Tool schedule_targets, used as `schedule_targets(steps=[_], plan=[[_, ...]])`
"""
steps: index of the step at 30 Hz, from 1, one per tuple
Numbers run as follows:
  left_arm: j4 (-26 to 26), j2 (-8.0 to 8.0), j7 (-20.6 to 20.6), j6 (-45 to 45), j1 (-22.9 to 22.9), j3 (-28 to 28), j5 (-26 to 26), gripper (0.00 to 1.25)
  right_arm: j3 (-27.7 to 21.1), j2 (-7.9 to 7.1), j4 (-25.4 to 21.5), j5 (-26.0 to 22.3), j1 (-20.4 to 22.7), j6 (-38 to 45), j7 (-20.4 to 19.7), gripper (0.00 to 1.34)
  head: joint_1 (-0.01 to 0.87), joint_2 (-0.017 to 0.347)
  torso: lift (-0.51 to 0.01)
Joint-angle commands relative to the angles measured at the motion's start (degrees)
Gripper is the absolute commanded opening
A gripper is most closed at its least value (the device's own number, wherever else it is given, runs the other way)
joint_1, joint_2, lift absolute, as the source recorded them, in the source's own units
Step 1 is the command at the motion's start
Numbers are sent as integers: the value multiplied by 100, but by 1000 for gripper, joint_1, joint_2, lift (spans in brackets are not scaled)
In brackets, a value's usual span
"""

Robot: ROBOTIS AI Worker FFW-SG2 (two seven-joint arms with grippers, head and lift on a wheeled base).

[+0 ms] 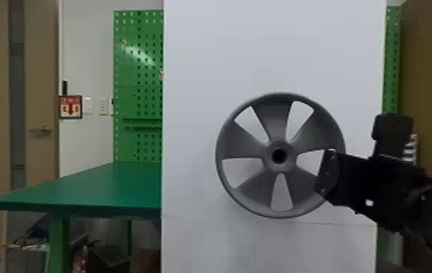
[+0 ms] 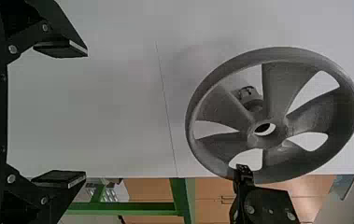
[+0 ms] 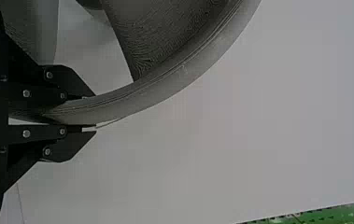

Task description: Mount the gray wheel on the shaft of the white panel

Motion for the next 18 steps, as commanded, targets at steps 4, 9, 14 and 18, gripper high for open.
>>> schedule_targets(steps=[4,9,14,18], plan=[[0,2,0,0,-9,0,17,914,-12,110,19,100,-35,-2,0,170,38,-8,-495],[0,11,0,0,-18,0,17,914,-21,119,37,153,-53,7,0,170,38,-8,-495],[0,2,0,0,-18,-9,26,914,-30,101,81,188,-70,-2,0,170,38,-8,-495],[0,11,0,0,-27,-9,26,914,-38,92,160,196,-88,-37,0,170,38,-8,-495]])
